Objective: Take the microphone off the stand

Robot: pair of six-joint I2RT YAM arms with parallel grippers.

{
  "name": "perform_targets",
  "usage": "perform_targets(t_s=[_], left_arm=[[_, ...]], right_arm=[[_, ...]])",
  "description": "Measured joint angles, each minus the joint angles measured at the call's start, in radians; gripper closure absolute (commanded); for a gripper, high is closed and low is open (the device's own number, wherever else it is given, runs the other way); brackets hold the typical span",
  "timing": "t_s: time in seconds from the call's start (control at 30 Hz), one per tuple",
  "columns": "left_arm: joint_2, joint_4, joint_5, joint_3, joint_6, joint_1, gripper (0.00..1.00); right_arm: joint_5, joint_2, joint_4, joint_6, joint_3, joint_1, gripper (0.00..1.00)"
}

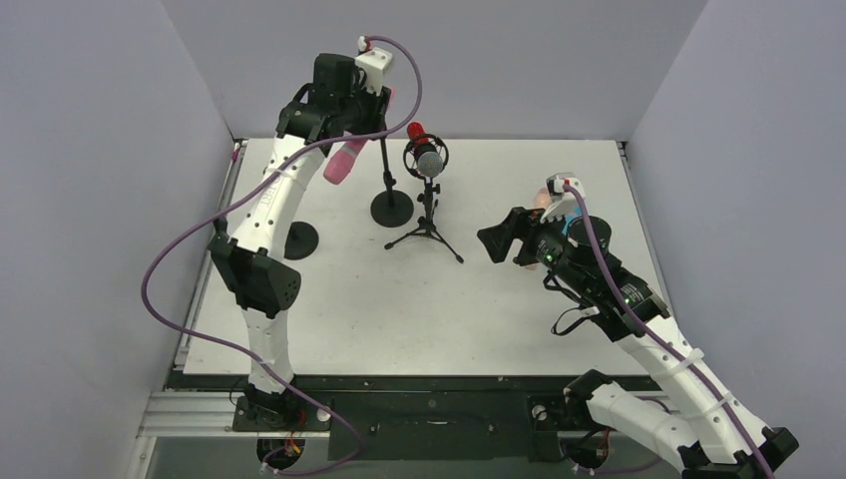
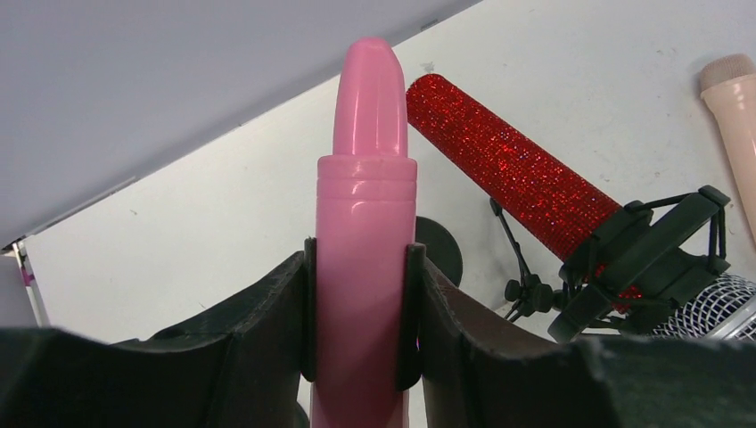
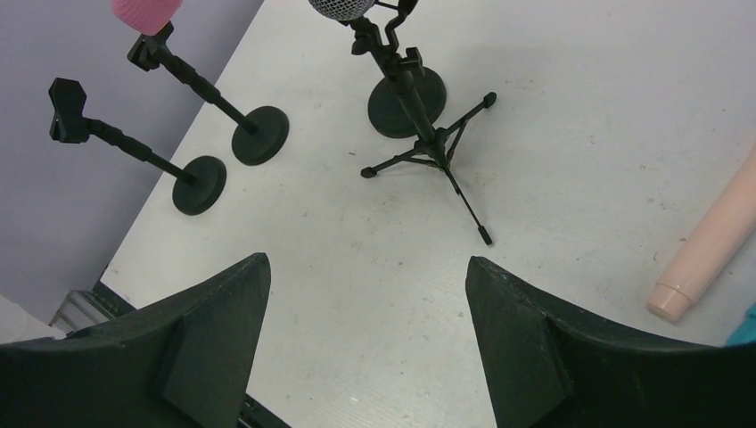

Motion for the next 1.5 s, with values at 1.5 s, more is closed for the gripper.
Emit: perform_targets(t_s=[1.5], left_arm=[[-0.325, -0.175, -0.521, -0.050, -0.113, -0.216, 1.00]], right_arm=[[-0.015, 0.079, 0.025, -0.004, 0.006, 0.000, 0.24]])
